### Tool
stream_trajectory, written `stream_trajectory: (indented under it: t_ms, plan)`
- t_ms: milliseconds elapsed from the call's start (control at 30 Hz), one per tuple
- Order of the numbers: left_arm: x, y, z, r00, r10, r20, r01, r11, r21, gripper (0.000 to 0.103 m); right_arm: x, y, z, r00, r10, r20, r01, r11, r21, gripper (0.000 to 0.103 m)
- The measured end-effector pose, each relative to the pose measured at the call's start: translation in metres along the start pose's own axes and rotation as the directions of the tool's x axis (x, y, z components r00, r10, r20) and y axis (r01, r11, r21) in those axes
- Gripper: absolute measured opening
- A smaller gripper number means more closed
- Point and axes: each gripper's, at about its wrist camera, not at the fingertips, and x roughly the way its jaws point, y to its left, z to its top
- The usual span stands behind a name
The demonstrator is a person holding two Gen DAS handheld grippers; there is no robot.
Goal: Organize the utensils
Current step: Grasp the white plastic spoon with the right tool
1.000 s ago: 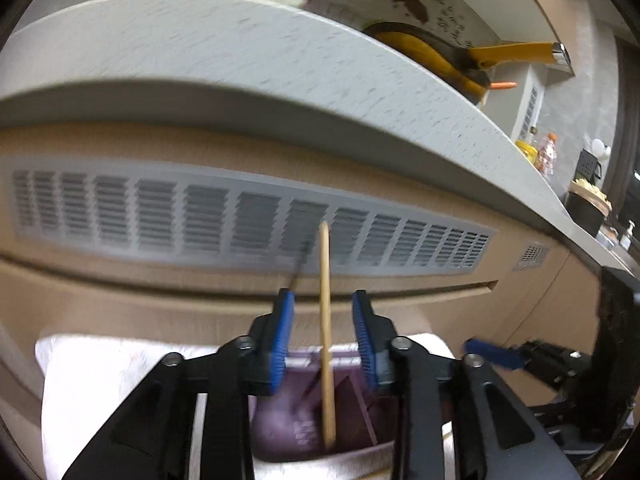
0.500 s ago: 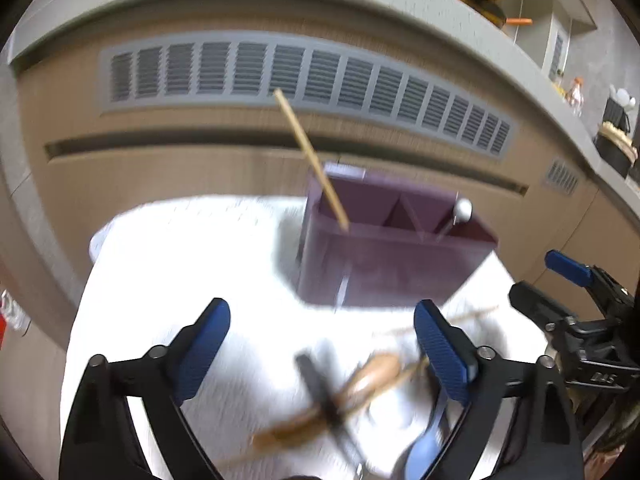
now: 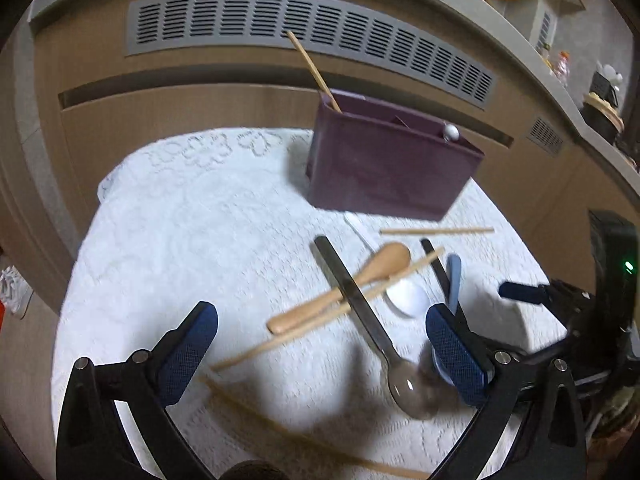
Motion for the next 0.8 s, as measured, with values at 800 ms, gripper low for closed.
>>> stream_trajectory:
  t_ms: [800]
  plan:
    - [0.004,0.001,0.003,0.996,0.088,-0.007,-0.088,0.996,0.004,0.103,0.033,0.007,0.027,0.993,-0.015,-0.119,0.025,0.996,0.082,0.084]
